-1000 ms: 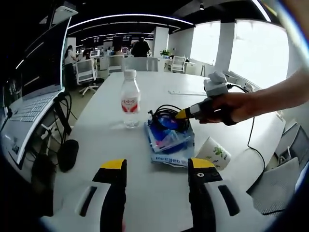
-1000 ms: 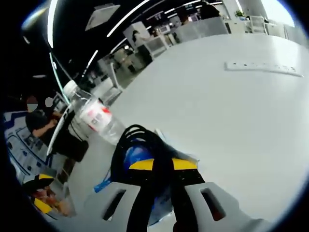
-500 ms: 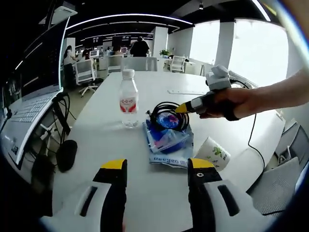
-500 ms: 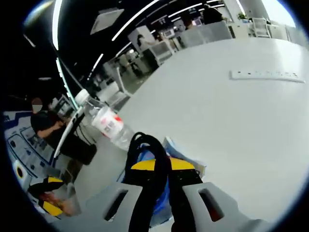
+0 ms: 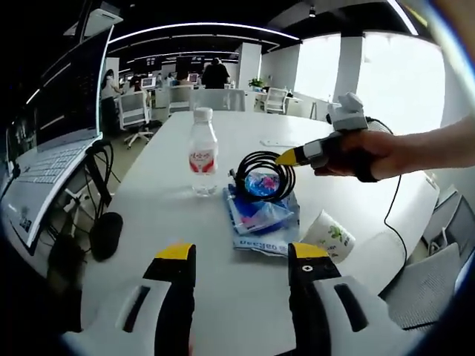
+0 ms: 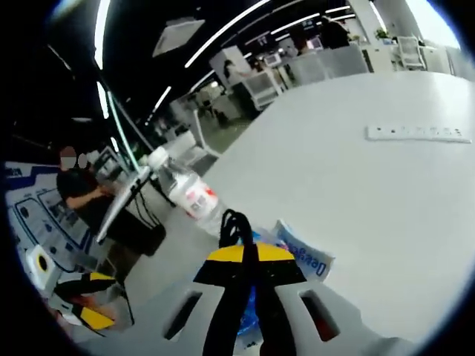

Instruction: Arrange the tabletop items into an orderly group along one side of the table until the central work area is clear of visible clutter.

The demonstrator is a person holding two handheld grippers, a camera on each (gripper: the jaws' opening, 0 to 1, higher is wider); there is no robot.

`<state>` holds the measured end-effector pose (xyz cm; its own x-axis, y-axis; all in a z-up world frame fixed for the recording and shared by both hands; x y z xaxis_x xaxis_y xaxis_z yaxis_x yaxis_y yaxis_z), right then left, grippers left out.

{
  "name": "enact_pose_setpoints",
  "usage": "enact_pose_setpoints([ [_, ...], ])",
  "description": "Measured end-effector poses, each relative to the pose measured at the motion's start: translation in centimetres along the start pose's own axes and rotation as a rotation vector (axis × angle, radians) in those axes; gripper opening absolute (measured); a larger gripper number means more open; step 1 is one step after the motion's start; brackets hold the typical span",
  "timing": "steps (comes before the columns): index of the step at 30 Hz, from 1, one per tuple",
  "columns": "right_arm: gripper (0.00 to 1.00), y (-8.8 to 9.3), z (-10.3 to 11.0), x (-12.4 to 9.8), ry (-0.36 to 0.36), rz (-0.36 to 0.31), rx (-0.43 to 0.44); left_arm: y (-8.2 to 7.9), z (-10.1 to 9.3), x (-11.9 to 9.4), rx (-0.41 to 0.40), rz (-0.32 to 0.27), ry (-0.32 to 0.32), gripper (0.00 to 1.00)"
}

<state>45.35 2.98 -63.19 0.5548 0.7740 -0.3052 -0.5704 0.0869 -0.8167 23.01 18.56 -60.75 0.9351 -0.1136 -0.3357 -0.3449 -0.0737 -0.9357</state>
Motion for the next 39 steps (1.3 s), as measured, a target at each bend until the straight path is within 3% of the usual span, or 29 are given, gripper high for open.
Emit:
enact_pose_setpoints([
  [9, 0.0, -1.5, 2.3, -0.7, -0.051, -0.037, -0.038, 0.4, 0.5, 0.0, -0.013, -0.012, -0.01, 0.5],
  [22, 0.0, -3.5, 3.2, -2.9, -0.068, -0.093, -0.069, 0.1, 0.6, -0.2, -0.012, -0.025, -0.011, 0.51],
  [28, 0.0, -4.0, 2.2, -4.8, -0.044, -0.118, -0.076, -0.1, 0.2, 0.1, 0.0, -0.026, 0.011, 0.51],
  [39, 0.0, -4.2, -2.3, -9.7, 0.063, -0.159, -0.051, -0.8, -1.4, 0.3, 0.018, -0.023, 0.046, 0.52],
])
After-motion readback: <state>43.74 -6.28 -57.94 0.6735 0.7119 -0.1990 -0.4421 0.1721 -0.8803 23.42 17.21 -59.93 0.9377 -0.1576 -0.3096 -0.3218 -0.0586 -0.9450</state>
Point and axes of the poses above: the point that each gripper's makers call its tool centre point, and the gripper's own axes: x roughly forward along the fingers, z roughly to its left, y roughly out of its underside, the point moved 8 cm from there along -x, roughly backward along the fingers, and after that the axes turned 14 degrees about -z, right-handed, at the moved point
